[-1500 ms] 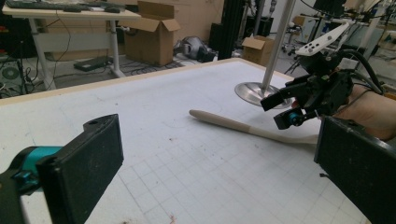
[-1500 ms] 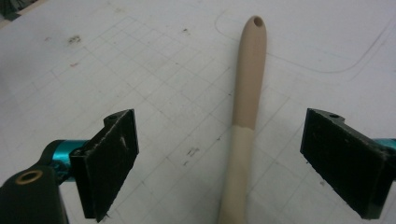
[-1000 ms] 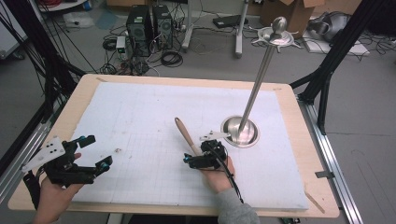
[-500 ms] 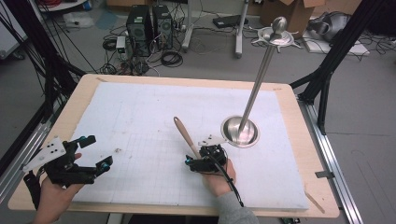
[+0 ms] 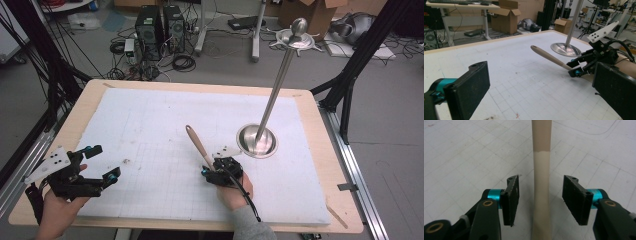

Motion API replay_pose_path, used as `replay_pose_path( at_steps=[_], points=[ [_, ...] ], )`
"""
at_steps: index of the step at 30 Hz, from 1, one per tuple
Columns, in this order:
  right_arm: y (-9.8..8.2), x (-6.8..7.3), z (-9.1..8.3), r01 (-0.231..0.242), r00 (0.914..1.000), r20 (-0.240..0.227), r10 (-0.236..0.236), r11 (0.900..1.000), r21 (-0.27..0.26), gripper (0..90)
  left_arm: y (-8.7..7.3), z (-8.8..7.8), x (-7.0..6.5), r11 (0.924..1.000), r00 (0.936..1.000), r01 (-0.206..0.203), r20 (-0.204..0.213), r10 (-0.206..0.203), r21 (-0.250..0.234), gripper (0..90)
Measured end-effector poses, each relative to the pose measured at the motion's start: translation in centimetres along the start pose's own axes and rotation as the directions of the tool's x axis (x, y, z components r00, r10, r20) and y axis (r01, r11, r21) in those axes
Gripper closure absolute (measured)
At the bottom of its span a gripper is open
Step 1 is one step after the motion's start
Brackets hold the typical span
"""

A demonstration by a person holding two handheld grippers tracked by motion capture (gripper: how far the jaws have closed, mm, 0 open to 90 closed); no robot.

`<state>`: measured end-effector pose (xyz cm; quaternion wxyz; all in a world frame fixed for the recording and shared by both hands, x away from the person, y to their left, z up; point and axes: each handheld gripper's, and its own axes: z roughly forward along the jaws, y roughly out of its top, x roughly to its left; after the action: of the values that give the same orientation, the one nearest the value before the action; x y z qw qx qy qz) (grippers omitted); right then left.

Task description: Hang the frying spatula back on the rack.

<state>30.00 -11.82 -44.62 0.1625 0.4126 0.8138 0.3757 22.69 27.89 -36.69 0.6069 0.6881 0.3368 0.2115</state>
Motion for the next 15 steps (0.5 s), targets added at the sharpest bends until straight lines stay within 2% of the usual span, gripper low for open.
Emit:
replay_pose_path(
  at_steps=[7, 11, 15],
  points=[
    [0.05, 0.01, 0.13, -0.007, 1.0000, -0.004, 0.007, 1.000, 0.013, 54.2, -0.01, 0.02, -0.01, 1.0000, 1.0000, -0.001, 0.000, 0.001, 0.000, 1.8],
    [0.04, 0.03, 0.12, 0.000, 0.9999, 0.013, 0.000, 1.000, 0.016, 58.6, -0.01, -0.01, 0.02, 1.0000, 1.0000, -0.001, 0.001, 0.001, 0.002, 1.8],
    [0.03, 0.12, 0.09, 0.002, 0.9999, 0.017, -0.002, 1.000, 0.015, 66.5, -0.03, -0.06, 0.09, 1.0000, 1.0000, 0.001, -0.001, -0.001, 0.000, 1.8]
  ],
)
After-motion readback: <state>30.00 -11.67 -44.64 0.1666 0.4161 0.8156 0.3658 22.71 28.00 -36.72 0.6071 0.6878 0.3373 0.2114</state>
